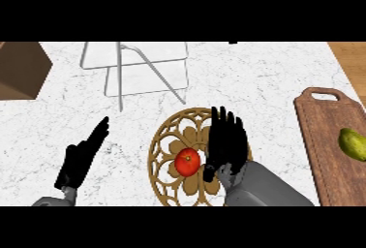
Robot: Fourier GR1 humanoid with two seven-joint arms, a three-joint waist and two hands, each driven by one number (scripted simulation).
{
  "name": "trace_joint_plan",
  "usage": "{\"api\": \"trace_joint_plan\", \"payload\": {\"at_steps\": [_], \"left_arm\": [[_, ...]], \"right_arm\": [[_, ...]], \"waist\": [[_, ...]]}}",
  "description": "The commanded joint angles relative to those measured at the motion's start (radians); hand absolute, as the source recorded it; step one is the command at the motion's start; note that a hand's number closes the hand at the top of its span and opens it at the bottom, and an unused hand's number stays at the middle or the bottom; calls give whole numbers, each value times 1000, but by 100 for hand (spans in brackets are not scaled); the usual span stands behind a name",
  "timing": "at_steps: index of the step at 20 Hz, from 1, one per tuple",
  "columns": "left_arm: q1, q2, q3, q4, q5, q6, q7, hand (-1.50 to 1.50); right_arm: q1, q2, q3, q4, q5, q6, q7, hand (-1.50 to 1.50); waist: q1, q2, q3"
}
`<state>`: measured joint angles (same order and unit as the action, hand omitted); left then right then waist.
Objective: Pick the squash from the placemat and place it in the tiered shelf
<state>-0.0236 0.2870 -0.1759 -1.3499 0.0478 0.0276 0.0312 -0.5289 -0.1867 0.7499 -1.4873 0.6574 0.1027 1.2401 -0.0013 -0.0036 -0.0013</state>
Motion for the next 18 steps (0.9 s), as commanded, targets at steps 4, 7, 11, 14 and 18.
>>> {"api": "trace_joint_plan", "payload": {"at_steps": [4,7,11,14,18], "left_arm": [[18,-3,0,-11,-35,13,-13,0],[34,-27,-5,-35,-27,17,-4,0],[1,-27,24,62,-27,-6,-63,0],[-29,-21,42,98,-25,-23,-72,0],[42,-14,37,22,-10,-50,-60,0]], "right_arm": [[7,35,-69,62,47,86,133,-150],[30,48,-73,55,81,106,141,-150],[76,54,-81,67,126,111,83,-150],[68,125,-93,133,172,98,89,-150],[48,131,-171,172,176,132,41,-150]], "waist": [[1,2,1],[1,1,1],[-4,4,0],[-2,5,0],[6,3,1]]}}
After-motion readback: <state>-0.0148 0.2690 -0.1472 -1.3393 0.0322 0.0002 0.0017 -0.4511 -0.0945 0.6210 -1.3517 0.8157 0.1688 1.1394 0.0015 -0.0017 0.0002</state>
